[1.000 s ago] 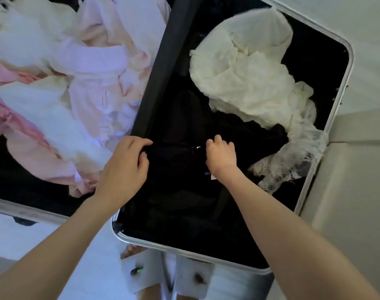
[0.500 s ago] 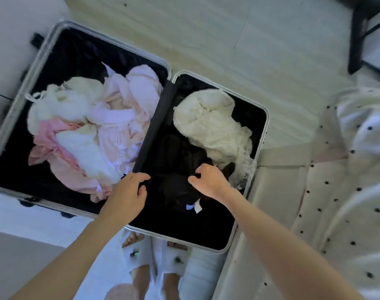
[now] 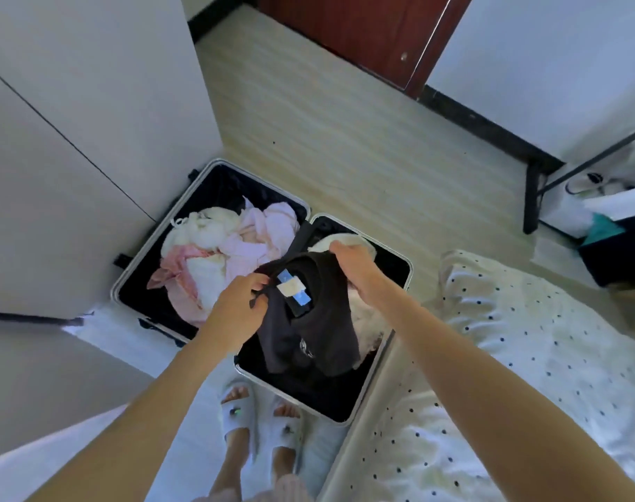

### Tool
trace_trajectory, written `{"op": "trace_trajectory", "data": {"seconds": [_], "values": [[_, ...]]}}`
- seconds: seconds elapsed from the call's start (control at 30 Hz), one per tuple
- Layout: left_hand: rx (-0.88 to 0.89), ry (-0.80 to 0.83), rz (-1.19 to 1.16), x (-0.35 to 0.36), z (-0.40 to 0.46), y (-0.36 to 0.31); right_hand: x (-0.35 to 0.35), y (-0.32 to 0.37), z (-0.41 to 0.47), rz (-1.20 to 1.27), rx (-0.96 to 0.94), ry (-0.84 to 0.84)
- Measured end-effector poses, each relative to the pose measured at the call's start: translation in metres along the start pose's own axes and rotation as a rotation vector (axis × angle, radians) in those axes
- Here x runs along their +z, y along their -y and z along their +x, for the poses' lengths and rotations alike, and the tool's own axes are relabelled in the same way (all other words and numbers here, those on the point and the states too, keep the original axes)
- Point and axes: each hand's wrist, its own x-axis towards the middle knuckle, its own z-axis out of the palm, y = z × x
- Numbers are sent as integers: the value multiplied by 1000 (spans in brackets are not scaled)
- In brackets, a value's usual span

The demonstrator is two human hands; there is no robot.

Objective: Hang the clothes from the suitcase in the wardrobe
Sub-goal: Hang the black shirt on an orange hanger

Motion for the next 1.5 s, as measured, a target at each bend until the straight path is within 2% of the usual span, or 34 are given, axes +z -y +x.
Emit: {"op": "trace_trajectory", "data": {"seconds": [0.13,0.27,0.3,0.37,0.43,0.5,0.57,0.67,0.8,0.87,0.97,1.03,1.07,1.13,1.17,1.3,1.43,1.5], "values": [[-63,-168,-115,-39,-60,-15,13,41,-54,-16,-21,73],[-310,-326,-282,-75,-114,-15,41,72,-111,-12,-68,210],[-414,-343,-366,-83,-127,-12,48,75,-124,-12,-94,229],[-582,-294,-690,-95,-159,-7,62,77,-147,-44,-107,243],[-655,-198,-985,-106,-193,0,80,79,-177,-98,-99,340],[-664,-148,-1154,-114,-226,3,97,84,-207,-187,-118,391],[-648,-194,-1300,-125,-263,14,121,83,-244,-277,-162,497],[-633,-394,-1392,-136,-309,36,155,72,-287,-315,-197,625],[-470,-589,-1515,-170,-374,65,206,54,-340,-599,-194,832],[-369,-656,-1455,-197,-409,82,240,44,-370,-772,-198,906],[-228,-697,-1185,-234,-457,101,284,41,-412,-974,-367,862],[-155,-715,-913,-257,-491,112,315,45,-437,-943,-500,828],[-149,-741,-777,-269,-512,122,333,49,-451,-829,-571,817],[-151,-760,-598,-290,-536,138,358,60,-472,-628,-731,825],[-160,-771,-538,-299,-551,149,373,66,-486,-627,-820,873],[-237,-833,-374,-334,-589,178,435,81,-530,-861,-1010,1086],[-325,-947,-281,-369,-613,201,492,91,-556,-1014,-1187,1031],[-348,-990,-282,-388,-624,219,516,104,-567,-1007,-1273,987]]}}
